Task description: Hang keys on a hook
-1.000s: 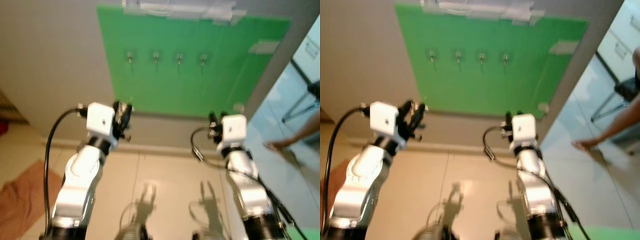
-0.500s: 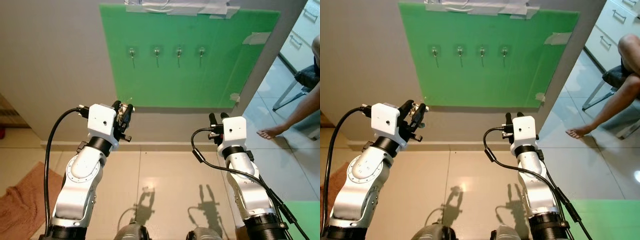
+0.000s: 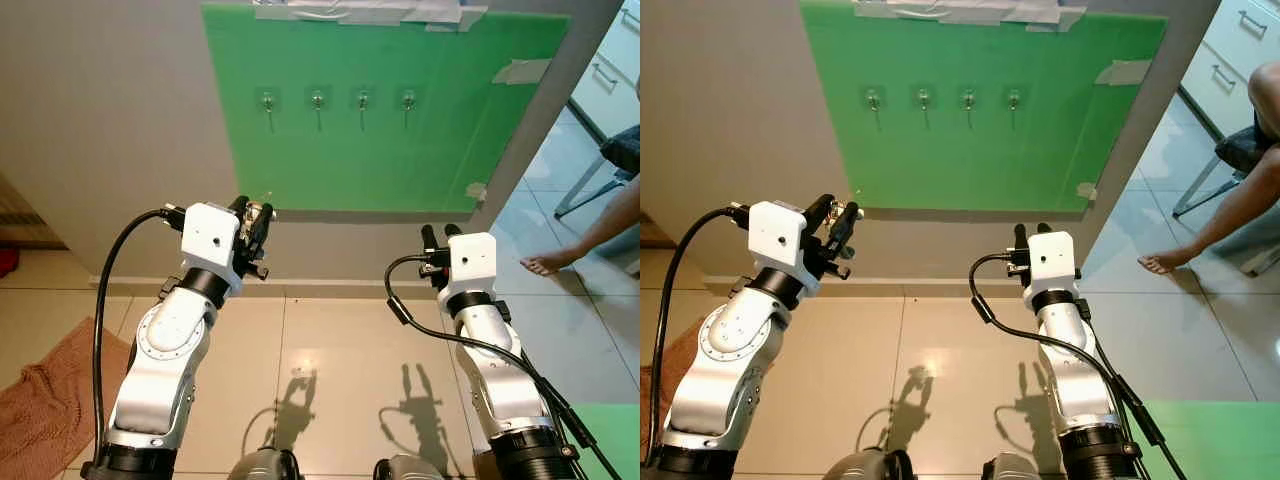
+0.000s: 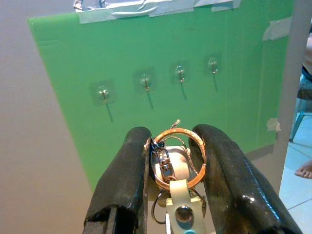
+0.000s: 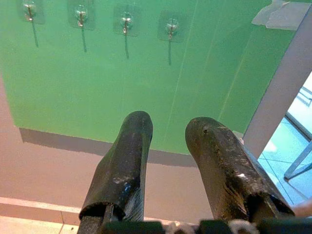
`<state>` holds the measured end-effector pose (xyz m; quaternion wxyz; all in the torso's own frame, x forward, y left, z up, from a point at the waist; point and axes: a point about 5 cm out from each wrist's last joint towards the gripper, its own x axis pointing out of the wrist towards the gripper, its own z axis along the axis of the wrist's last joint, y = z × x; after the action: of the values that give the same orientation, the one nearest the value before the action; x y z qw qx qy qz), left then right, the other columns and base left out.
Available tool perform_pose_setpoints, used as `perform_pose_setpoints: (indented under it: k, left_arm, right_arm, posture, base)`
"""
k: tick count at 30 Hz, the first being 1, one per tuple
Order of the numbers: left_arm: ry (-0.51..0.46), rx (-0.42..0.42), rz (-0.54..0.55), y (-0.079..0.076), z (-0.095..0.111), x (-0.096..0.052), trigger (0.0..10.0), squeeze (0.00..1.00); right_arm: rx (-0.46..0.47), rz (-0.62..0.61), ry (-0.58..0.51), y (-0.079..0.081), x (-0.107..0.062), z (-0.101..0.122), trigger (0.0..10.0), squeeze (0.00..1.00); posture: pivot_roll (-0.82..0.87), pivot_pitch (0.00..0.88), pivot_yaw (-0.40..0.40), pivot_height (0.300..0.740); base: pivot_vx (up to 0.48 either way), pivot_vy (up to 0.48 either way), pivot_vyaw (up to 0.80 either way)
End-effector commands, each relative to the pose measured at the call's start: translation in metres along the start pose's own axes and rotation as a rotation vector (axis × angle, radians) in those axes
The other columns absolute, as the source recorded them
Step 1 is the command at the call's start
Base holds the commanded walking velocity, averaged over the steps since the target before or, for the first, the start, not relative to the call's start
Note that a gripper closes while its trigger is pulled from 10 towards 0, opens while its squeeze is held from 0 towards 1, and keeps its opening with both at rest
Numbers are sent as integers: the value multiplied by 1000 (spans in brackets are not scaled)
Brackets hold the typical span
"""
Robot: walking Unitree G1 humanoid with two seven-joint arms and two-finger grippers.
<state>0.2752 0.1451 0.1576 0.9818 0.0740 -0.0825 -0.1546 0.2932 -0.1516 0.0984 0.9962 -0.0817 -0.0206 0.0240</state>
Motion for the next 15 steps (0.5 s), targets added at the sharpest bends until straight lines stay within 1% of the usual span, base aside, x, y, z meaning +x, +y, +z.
perform_pose_setpoints:
  k: [1,7,15]
  left_arm:
    - [0,-6,24,4,0,3,0,0]
    - [1,-15,41,5,1,5,0,0]
    - [-12,-1,25,3,3,7,0,0]
  right_arm:
    - [11,-7,10,-1,0,-2,10000,0]
    - [12,-9,8,0,-1,-3,10000,0]
    - [11,-9,9,0,-1,-3,10000,0]
  posture:
    - [-88,58,30,740]
    - [-91,61,31,740]
    - [-96,65,33,740]
  base:
    - [428,0,0]
    - [429,0,0]
    - [431,0,0]
